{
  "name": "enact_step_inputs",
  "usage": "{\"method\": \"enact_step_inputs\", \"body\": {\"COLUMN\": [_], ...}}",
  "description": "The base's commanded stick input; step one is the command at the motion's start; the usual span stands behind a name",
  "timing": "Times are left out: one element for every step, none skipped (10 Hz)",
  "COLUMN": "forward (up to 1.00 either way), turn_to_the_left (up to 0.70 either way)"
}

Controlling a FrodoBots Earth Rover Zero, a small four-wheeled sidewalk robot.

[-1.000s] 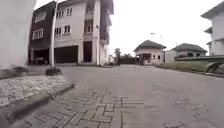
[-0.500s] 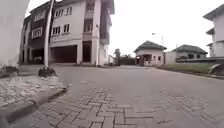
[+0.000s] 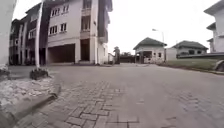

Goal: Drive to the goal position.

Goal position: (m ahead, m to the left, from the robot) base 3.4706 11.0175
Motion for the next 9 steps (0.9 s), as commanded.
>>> {"method": "enact_step_inputs", "body": {"forward": [0.70, 0.70, 0.70, 0.70, 0.70, 0.70, 0.70, 0.70, 0.70], "turn_to_the_left": [0.00, 0.00, 0.00, 0.00, 0.00, 0.00, 0.00, 0.00, 0.00]}}
